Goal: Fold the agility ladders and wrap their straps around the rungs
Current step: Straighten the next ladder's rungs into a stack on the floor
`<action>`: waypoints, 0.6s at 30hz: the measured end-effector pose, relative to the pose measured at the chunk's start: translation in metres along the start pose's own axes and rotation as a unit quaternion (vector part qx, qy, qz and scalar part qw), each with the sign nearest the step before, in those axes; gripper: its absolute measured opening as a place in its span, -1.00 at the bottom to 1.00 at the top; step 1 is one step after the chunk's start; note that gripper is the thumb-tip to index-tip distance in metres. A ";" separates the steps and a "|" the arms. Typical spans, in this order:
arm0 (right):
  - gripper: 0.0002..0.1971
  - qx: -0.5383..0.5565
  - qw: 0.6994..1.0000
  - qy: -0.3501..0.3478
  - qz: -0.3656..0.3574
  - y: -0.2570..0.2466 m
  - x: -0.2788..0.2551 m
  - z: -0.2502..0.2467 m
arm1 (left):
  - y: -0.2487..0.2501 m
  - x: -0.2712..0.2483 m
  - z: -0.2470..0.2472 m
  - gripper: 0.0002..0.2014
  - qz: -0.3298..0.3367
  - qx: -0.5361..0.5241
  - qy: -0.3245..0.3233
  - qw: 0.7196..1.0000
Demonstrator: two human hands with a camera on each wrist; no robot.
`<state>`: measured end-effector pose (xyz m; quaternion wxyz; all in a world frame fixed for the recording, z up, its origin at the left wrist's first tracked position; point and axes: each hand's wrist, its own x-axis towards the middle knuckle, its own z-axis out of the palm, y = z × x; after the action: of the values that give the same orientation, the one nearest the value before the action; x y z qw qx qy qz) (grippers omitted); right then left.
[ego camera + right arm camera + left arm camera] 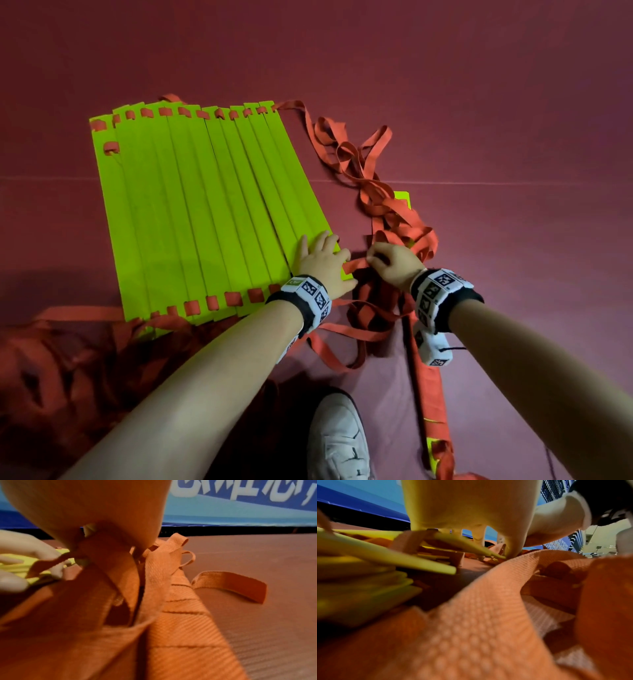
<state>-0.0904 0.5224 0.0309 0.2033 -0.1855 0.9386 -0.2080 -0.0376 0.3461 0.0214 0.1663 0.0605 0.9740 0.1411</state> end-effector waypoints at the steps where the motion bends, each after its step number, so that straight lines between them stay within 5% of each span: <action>1: -0.90 -0.005 1.000 0.003 0.002 0.000 -0.002 -0.002 | -0.002 -0.001 0.000 -0.50 -0.002 -0.005 0.006 1.000; 11: -0.83 -0.017 0.996 0.085 -0.008 -0.007 -0.029 0.002 | -0.027 -0.028 0.006 -0.42 0.016 -0.031 0.007 0.999; 18: -0.67 -0.112 0.991 0.079 0.002 -0.028 -0.034 0.010 | -0.067 -0.070 -0.005 -0.44 -0.051 -0.113 0.071 0.990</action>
<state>-0.0492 0.5101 0.0461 0.1069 -0.1882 0.9695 -0.1150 0.0211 0.2691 0.0275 0.1094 -0.0189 0.9631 0.2452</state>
